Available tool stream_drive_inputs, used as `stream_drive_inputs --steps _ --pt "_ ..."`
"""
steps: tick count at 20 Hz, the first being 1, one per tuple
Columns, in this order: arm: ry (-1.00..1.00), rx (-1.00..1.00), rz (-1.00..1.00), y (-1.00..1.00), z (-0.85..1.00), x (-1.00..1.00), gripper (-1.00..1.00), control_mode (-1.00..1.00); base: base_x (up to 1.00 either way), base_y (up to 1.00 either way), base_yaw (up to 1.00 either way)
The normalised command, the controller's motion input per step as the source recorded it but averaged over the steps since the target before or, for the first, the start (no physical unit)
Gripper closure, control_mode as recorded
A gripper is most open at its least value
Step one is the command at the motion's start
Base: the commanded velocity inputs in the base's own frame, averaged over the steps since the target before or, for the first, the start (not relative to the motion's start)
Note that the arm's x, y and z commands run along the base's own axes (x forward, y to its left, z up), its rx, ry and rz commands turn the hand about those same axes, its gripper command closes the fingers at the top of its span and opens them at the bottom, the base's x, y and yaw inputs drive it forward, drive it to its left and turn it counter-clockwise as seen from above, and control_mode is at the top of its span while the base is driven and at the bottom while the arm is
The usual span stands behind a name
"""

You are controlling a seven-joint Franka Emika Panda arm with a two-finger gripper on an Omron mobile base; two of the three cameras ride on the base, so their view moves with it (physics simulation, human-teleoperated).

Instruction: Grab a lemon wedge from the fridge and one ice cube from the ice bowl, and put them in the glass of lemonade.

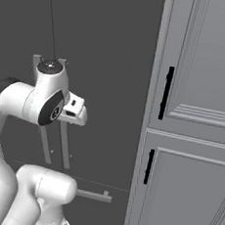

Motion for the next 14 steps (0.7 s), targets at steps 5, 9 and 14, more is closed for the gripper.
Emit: stream_drive_inputs --steps 5,9,14 --pt "0.0 0.0 0.0 0.0 -0.05 -0.04 -1.0 -1.0 0.0 0.0 0.0" --pt "0.0 0.0 0.0 0.0 0.0 0.0 -1.0 1.0 -0.67 0.1 0.05" --pt "0.0 0.0 0.0 0.0 0.0 0.0 -1.0 1.0 -0.63 0.49 0.15"
